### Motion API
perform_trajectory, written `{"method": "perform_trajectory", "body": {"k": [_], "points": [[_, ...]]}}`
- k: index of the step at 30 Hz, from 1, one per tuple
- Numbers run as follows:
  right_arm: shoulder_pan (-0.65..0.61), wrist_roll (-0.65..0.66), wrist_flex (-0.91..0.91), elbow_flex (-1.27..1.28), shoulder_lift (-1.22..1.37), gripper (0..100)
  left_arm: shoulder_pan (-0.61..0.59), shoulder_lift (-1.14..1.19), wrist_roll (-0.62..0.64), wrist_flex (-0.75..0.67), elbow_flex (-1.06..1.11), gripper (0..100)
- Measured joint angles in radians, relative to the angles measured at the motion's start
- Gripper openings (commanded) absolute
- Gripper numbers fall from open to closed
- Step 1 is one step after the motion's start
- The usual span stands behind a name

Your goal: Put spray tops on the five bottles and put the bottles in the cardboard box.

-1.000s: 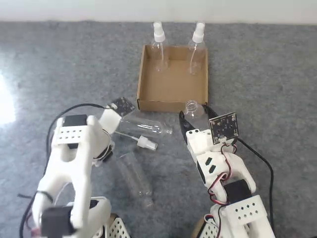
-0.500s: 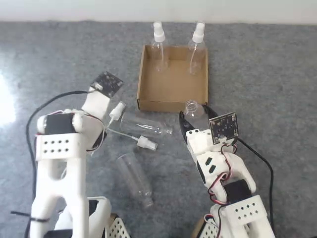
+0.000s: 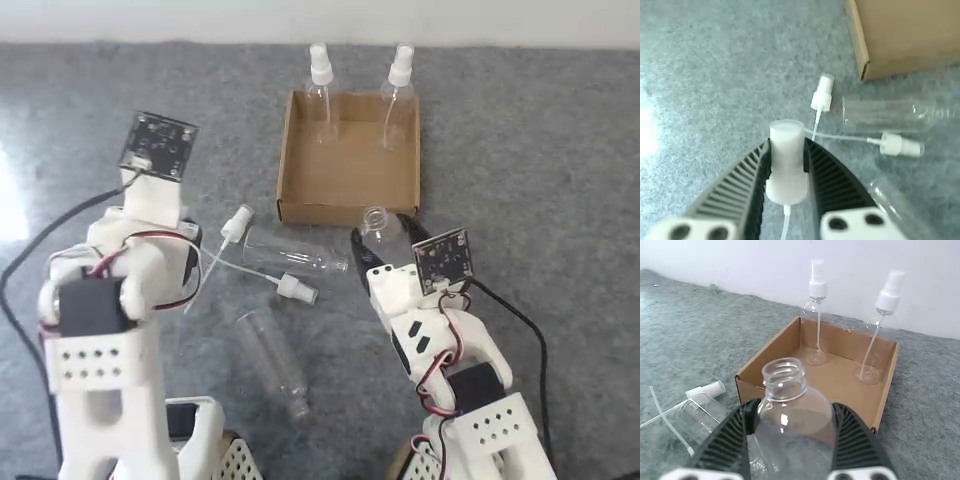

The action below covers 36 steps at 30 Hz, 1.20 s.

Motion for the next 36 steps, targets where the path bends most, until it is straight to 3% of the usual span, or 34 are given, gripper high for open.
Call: {"method": "perform_trajectory", "body": {"k": [9, 14, 26, 36], "points": [[-0.029, 0.000, 0.000, 0.000, 0.000, 0.6, 0.005, -0.123, 0.164, -0.071, 0.000, 1], [-0.068, 0.000, 0.000, 0.000, 0.000, 0.6, 0.086, -0.196, 0.233, -0.100, 0.000, 1], [-0.170, 0.000, 0.000, 0.035, -0.005, 0.6, 0.127, -0.245, 0.368, -0.285, 0.000, 1], [-0.178, 0.000, 0.000, 0.035, -0.005, 0.6, 0.275, -0.245, 0.448, -0.422, 0.000, 1]]}}
